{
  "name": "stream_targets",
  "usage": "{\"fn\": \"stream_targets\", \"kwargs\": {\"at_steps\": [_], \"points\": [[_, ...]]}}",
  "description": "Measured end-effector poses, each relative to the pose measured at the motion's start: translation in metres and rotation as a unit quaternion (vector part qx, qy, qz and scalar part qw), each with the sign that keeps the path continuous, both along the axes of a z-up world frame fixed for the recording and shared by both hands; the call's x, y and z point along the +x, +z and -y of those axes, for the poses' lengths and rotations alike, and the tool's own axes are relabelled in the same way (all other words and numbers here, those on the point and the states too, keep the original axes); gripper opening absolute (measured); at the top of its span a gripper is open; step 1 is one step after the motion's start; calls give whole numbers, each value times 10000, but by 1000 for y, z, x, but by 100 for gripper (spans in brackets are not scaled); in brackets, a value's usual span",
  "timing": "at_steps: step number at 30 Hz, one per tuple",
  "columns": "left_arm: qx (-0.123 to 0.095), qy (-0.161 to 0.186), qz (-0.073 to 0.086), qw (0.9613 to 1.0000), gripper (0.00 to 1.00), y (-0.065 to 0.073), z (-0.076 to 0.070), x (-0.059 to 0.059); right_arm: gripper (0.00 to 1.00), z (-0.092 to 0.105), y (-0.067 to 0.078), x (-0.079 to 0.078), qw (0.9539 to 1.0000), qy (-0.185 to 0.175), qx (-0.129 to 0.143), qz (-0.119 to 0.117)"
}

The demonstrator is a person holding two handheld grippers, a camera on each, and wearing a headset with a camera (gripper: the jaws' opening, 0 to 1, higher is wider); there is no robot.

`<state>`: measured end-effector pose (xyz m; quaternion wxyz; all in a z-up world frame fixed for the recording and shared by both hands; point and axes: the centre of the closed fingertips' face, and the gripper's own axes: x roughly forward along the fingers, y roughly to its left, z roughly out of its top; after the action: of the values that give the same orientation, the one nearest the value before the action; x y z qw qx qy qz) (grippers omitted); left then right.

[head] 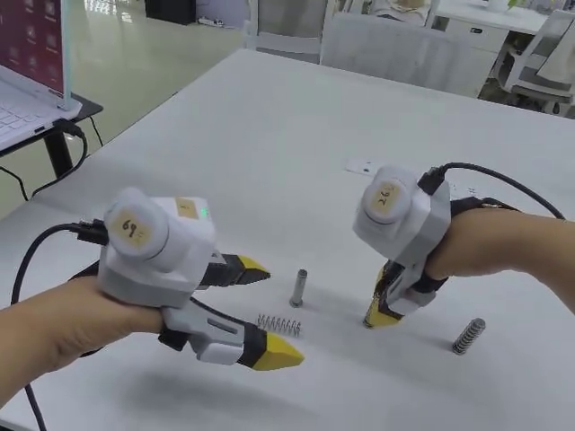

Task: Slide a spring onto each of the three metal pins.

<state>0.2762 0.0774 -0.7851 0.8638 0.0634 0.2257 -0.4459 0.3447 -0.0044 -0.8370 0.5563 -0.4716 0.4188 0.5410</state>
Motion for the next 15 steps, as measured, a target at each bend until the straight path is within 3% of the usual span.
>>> {"fn": "stream_targets", "kwargs": {"at_steps": [8, 15], "points": [[25, -12, 0, 10000, 62, -1, 0, 0, 20, -11, 12, -3, 9997, 99, 163, 122], [41, -10, 11, 10000, 62, 0, 0, 0, 20, -19, 14, -11, 9995, 172, 236, 91]]}}
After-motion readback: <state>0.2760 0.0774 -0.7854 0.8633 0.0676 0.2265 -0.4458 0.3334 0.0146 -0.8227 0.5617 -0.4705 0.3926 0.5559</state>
